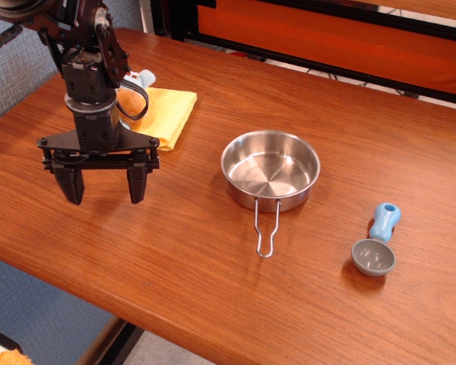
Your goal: Replace the spoon from the right to the left of the vessel
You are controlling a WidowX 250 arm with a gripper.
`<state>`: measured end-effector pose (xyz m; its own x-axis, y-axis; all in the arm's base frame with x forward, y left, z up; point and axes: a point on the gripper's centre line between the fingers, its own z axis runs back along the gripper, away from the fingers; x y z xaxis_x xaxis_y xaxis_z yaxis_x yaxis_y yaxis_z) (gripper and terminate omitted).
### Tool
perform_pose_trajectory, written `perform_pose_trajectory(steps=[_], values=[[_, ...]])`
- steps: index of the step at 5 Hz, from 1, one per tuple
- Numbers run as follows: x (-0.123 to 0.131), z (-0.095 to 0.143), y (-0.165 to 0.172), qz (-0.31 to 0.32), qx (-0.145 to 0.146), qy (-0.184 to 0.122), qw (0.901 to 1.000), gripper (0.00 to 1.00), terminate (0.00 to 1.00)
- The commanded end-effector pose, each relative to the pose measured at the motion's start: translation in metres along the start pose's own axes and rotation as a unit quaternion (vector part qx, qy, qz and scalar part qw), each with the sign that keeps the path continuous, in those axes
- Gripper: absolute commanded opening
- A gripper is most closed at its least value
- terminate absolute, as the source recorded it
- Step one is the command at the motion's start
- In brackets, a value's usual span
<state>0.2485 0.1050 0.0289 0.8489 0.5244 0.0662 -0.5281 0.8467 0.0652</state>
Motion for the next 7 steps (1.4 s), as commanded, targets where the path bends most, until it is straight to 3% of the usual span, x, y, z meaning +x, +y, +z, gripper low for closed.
perform_pose_trajectory(steps=[1, 3, 4, 6, 7], values=[[0.0, 0.0, 0.0, 0.0, 0.0, 0.0, 1.0, 1.0, 0.0], [0.007, 0.034, -0.008, -0.017, 0.016, -0.022, 0.9995, 1.0, 0.0], [0.009, 0.062, -0.026, -0.037, 0.008, -0.058, 0.9976, 1.0, 0.0], [-0.023, 0.104, -0.117, -0.156, -0.041, -0.121, 0.9795, 1.0, 0.0], [-0.043, 0.103, -0.164, -0.208, -0.063, -0.128, 0.9676, 1.0, 0.0]])
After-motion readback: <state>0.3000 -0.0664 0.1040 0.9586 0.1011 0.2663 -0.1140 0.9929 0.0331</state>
